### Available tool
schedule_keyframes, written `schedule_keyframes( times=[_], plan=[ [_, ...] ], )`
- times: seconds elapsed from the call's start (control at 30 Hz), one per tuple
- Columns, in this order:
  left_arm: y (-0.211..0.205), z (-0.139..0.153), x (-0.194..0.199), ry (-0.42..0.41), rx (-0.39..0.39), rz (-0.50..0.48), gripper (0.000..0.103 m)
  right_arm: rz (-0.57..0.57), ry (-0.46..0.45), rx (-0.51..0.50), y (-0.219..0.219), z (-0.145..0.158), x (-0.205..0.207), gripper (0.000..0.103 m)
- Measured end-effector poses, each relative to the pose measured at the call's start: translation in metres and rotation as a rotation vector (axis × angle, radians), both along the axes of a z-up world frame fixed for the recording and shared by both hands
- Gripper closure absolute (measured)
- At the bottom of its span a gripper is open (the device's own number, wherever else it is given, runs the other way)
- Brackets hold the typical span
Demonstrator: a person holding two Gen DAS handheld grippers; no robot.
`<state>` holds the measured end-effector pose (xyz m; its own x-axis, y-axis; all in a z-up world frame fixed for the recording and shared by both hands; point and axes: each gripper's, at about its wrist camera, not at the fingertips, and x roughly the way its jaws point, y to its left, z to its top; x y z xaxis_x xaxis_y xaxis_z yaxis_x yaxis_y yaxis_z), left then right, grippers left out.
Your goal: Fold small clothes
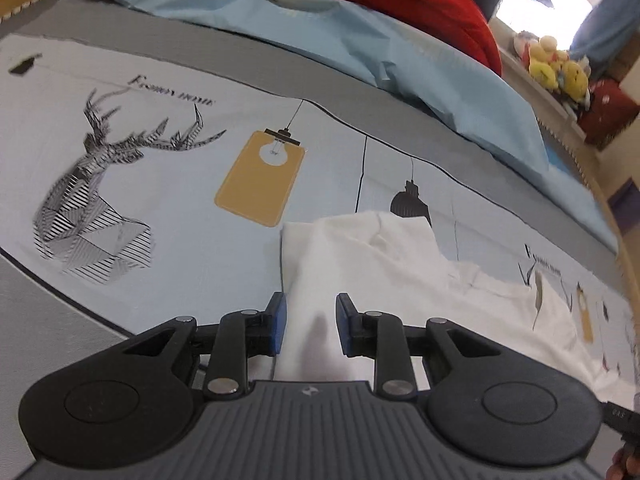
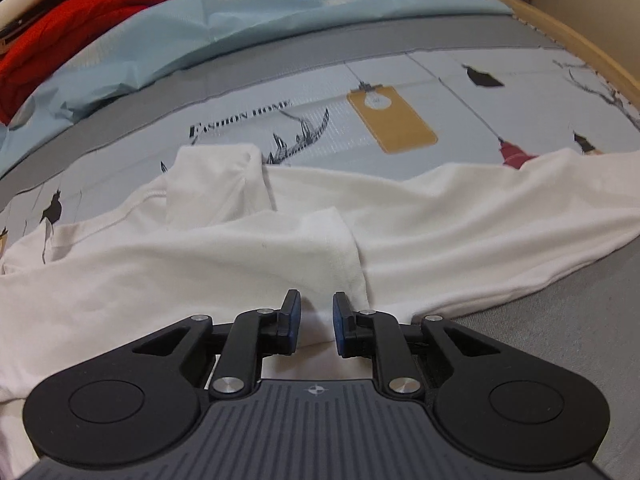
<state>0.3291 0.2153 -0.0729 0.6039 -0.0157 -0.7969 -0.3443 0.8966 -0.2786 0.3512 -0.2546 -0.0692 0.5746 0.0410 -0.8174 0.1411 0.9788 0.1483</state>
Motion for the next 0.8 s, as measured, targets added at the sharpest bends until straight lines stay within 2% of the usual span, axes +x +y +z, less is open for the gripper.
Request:
schedule_keyframes(
  times=[0.1,0.23,0.27,0.3,0.37,0.5,0.63,0.7,0.8],
  plan=[
    [0.003,-0.01,0.01,0.003,-0.035,0.007,0.073,-0.012,-0.023,0.008,-0.001,0.006,0.001,0.085],
    [0.003,-0.023,0.018,0.025,-0.031,-0.008,0.075,-0.019,-0.05,0.022,-0.004,0.013,0.003,0.085],
    [0.003,-0.025,0.019,0.028,-0.034,-0.019,0.096,-0.022,-0.055,0.025,-0.005,0.013,0.003,0.085],
    [0.003,-0.025,0.02,0.029,-0.016,-0.028,0.1,-0.025,-0.059,0.028,-0.005,0.014,0.003,0.085],
    [0.006,-0.018,0.019,0.016,0.031,-0.03,0.1,-0.031,-0.063,0.033,-0.006,0.014,0.004,0.085],
    [0.012,-0.009,0.015,-0.001,0.068,0.0,0.1,-0.036,-0.067,0.045,-0.004,0.014,0.006,0.085],
    [0.014,0.003,0.011,0.022,0.106,0.03,0.099,-0.029,-0.076,0.05,-0.002,0.015,0.005,0.085],
    [0.01,0.014,0.008,0.008,0.086,-0.004,0.099,-0.022,-0.083,0.059,-0.001,0.016,0.005,0.085],
    [0.001,0.019,0.002,0.025,0.023,-0.113,0.096,-0.001,-0.09,0.074,0.001,0.017,0.005,0.085]
  ],
)
